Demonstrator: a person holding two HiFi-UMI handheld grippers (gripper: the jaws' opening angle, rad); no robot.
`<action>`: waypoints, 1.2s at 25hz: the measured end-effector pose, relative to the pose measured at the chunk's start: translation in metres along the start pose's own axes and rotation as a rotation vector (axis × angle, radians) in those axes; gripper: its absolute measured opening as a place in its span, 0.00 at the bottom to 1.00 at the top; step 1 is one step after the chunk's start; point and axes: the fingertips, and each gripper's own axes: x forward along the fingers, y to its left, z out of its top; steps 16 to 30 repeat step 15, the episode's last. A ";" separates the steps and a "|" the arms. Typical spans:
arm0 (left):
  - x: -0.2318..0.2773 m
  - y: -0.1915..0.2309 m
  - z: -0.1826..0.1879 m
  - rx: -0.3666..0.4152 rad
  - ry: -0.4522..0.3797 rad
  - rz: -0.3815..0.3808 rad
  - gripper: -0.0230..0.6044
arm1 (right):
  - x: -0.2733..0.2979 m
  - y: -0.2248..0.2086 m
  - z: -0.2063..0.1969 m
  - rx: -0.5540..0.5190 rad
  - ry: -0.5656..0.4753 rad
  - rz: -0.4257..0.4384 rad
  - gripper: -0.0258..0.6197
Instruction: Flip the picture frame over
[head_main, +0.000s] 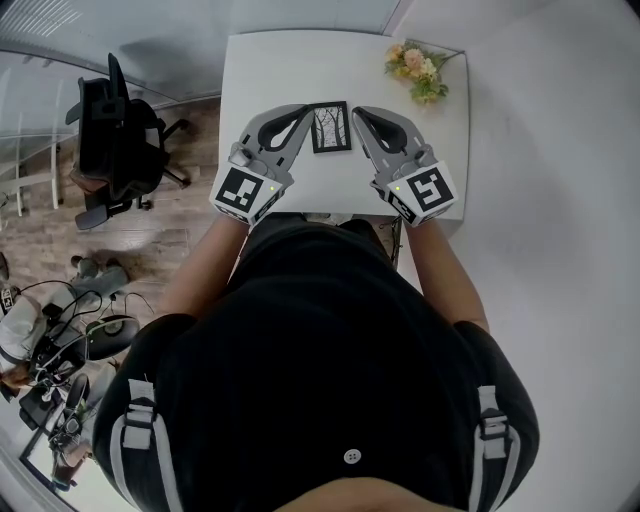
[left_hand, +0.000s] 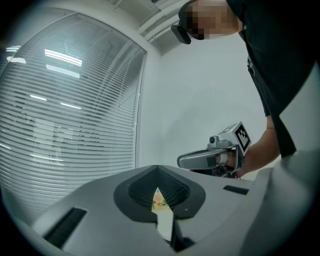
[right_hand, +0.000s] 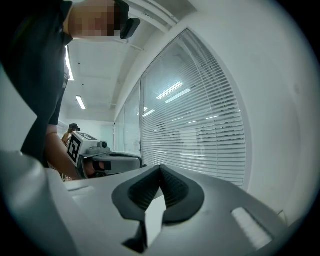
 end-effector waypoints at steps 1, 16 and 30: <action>0.000 0.000 -0.001 -0.002 0.001 0.001 0.04 | 0.000 0.000 -0.001 0.001 0.002 0.001 0.05; 0.006 -0.004 -0.004 -0.013 0.009 0.008 0.04 | -0.006 -0.008 -0.003 0.018 0.011 0.003 0.05; 0.006 -0.004 -0.004 -0.013 0.009 0.008 0.04 | -0.006 -0.008 -0.003 0.018 0.011 0.003 0.05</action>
